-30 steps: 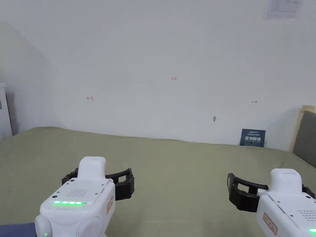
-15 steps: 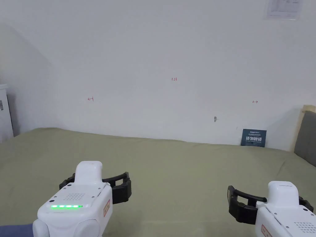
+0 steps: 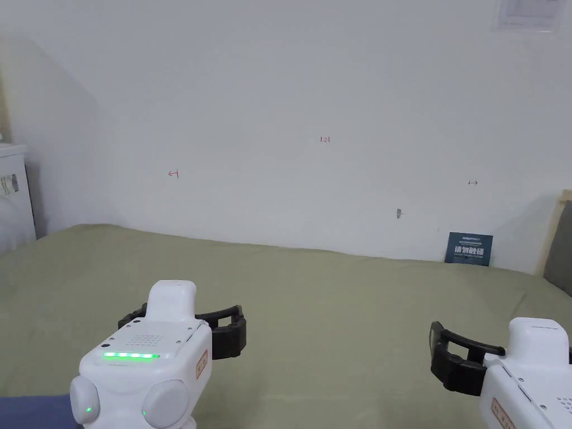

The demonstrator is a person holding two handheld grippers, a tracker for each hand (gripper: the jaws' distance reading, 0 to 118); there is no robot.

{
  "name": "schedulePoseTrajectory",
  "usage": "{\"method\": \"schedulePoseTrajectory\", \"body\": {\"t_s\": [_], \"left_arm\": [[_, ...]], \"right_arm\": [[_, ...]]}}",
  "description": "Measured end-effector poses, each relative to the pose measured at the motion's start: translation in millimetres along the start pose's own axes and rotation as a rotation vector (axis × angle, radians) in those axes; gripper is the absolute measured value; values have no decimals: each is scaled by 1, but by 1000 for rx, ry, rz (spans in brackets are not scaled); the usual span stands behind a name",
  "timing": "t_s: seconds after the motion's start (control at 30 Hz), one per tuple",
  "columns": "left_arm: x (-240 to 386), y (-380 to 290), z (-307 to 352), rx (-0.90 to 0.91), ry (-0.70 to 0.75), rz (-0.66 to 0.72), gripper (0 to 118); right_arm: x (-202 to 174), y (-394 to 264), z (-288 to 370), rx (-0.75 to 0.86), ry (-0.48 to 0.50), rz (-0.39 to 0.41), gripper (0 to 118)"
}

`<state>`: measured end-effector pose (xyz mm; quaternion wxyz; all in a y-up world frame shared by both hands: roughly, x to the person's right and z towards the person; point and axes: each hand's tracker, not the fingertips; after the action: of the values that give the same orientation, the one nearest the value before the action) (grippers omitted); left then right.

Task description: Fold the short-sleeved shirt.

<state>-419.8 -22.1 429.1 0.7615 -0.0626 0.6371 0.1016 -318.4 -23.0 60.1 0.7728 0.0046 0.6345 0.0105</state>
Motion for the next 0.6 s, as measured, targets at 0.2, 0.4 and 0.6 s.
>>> {"method": "schedulePoseTrajectory", "body": {"t_s": [0.2, 0.4, 0.6], "left_arm": [[-8, -1, -5, -25, 1, 37, 111], [-4, 11, -3, -3, -10, 19, 111], [-5, 14, -5, 8, -11, -2, 111]], "right_arm": [[1, 7, -2, -6, -38, -34, 118], [6, 16, -7, -20, -42, -73, 118], [8, 32, 2, 22, -6, -110, 118]]}}
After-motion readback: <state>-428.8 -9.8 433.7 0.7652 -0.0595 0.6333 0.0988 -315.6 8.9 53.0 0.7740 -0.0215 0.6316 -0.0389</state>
